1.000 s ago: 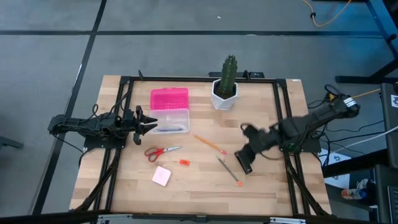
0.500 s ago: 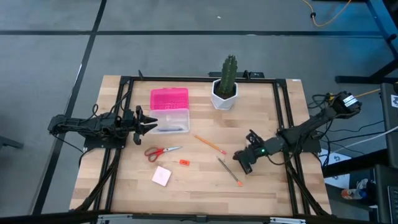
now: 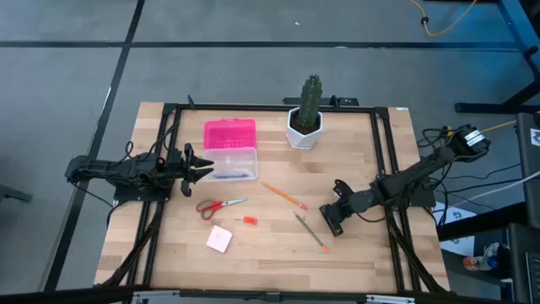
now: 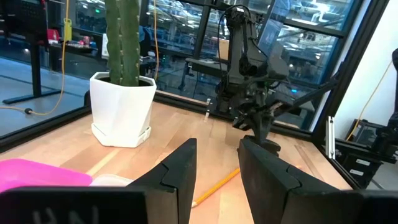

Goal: Pack school essentials
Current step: Put the black stapler into the supply box

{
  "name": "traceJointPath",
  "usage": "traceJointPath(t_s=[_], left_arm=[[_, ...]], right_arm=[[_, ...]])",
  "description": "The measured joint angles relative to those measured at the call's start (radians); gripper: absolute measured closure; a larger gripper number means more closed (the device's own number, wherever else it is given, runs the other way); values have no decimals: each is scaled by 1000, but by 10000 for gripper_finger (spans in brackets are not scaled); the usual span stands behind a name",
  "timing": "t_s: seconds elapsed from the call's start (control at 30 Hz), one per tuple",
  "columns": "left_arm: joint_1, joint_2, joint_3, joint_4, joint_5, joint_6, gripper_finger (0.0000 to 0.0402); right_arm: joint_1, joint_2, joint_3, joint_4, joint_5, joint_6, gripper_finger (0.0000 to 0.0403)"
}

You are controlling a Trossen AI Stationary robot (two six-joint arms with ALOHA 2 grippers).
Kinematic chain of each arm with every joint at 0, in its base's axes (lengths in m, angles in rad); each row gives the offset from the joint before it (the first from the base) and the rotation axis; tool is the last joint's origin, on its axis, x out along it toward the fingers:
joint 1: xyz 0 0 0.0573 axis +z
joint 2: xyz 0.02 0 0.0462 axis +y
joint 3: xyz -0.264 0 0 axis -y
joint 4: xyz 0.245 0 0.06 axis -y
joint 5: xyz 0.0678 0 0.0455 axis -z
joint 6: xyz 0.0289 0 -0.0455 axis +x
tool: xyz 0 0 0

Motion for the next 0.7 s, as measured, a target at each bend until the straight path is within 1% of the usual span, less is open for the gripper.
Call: traceJointPath(t_s=[0.2, 0.33, 0.4, 0.5, 0.53, 0.7], left_arm=[[0, 0, 0, 0, 0, 0, 288], [0, 0, 0, 0, 0, 0, 288], [0, 0, 0, 0, 0, -1, 288], [0, 0, 0, 0, 0, -2, 288], [0, 0, 0, 0, 0, -2, 288], [0, 0, 0, -2, 0, -3, 288]], right_arm=[[-66, 83, 5, 4, -109, 3, 401], [-112, 162, 7, 76, -198, 0, 401], [-122, 181, 1, 134, -203, -27, 401], [-132, 175, -7, 227, -153, -56, 402], [-132, 164, -8, 235, -140, -56, 402], [-130, 119, 37, 241, -141, -68, 401]])
